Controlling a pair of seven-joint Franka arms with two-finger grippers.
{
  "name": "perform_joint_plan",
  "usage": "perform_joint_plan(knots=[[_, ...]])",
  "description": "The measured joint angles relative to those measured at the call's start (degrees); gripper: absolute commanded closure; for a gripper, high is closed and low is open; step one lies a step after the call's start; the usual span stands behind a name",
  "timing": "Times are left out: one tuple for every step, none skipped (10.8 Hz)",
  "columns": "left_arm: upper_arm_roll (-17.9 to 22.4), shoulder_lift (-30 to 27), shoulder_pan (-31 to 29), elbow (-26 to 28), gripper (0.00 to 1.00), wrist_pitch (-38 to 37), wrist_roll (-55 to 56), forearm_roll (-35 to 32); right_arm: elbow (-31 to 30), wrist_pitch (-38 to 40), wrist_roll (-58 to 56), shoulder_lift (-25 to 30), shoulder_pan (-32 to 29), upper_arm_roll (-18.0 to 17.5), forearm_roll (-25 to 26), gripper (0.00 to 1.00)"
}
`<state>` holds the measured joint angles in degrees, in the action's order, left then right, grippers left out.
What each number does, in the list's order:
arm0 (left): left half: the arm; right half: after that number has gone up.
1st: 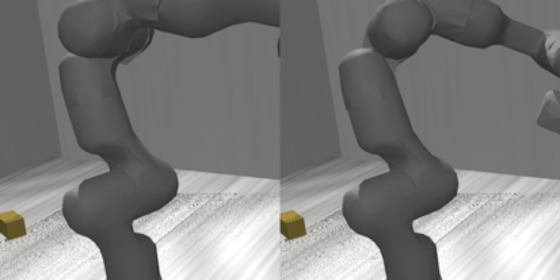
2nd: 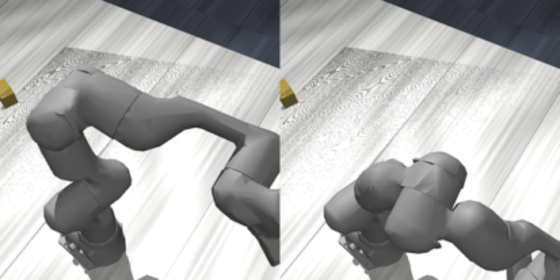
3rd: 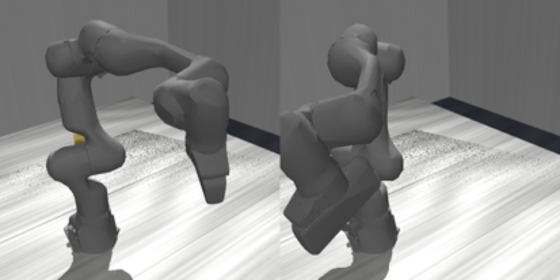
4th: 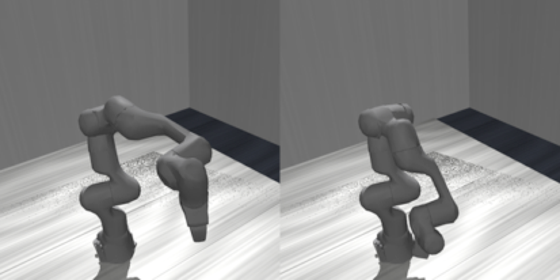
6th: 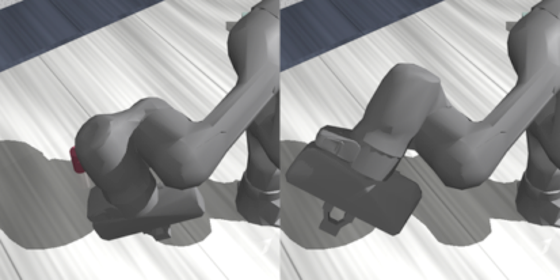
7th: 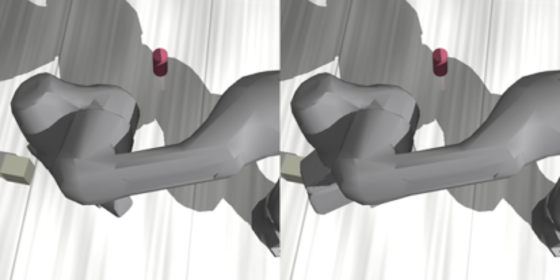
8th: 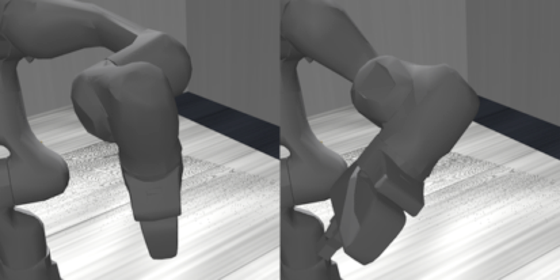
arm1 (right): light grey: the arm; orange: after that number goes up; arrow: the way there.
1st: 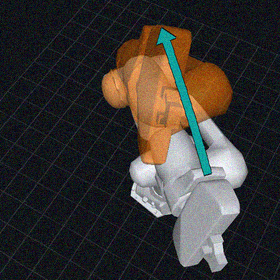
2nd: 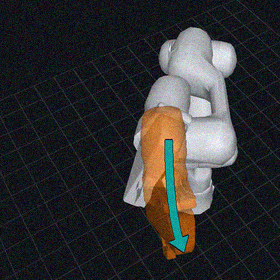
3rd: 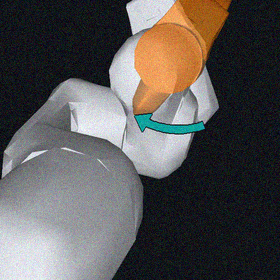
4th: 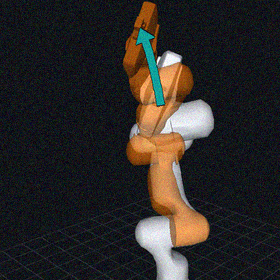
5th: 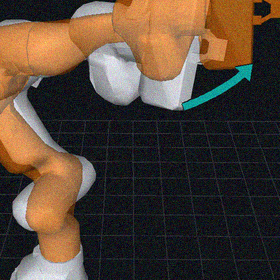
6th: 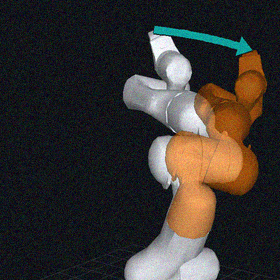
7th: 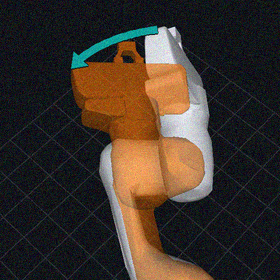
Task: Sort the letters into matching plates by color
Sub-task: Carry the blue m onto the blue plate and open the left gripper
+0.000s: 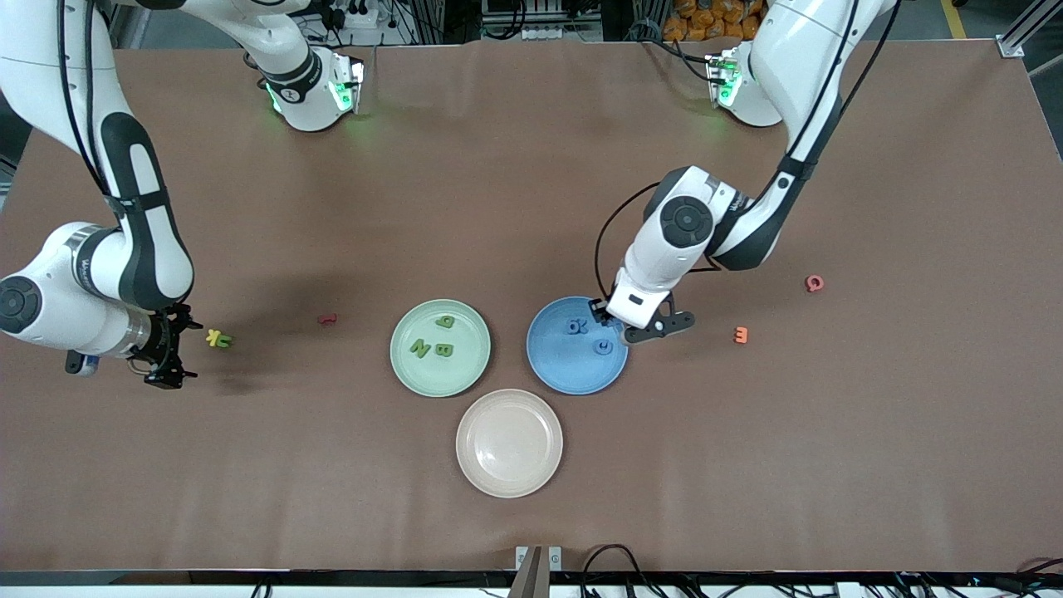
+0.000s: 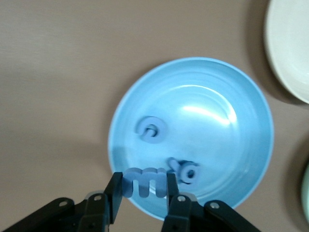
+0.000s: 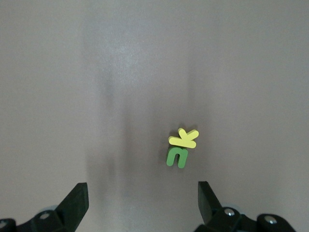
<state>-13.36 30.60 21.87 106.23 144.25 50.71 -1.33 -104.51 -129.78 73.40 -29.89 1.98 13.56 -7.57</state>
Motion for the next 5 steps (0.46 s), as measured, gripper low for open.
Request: perform_joint_plan(knots=[[0.0,1.18,0.75,-1.53,1.0,0.61,0.03,0.0,-0.11,-0.8,0.85,-0.06,-0.04,0.07,0.1,0.0],[0.0,2.38,1.08,-2.56,1.0,2.34,0.03,-0.01,-0.52,-2.16,1.79,-0.14,-0.04,0.07,0.13,0.0],[0.0,3.52,1.23,-2.99,1.0,4.66,0.03,-0.02,-1.31,-3.77,2.24,-0.24,-0.04,0.07,0.14,0.0],[-0.03,4.59,1.65,-3.17,1.0,6.56,0.17,-0.02,-2.48,-5.56,2.46,-0.36,-0.04,0.06,0.14,0.0],[-0.04,5.48,2.36,-3.48,0.75,7.8,0.89,-0.02,-3.82,-7.43,2.54,-0.45,-0.04,0.06,0.14,0.0]])
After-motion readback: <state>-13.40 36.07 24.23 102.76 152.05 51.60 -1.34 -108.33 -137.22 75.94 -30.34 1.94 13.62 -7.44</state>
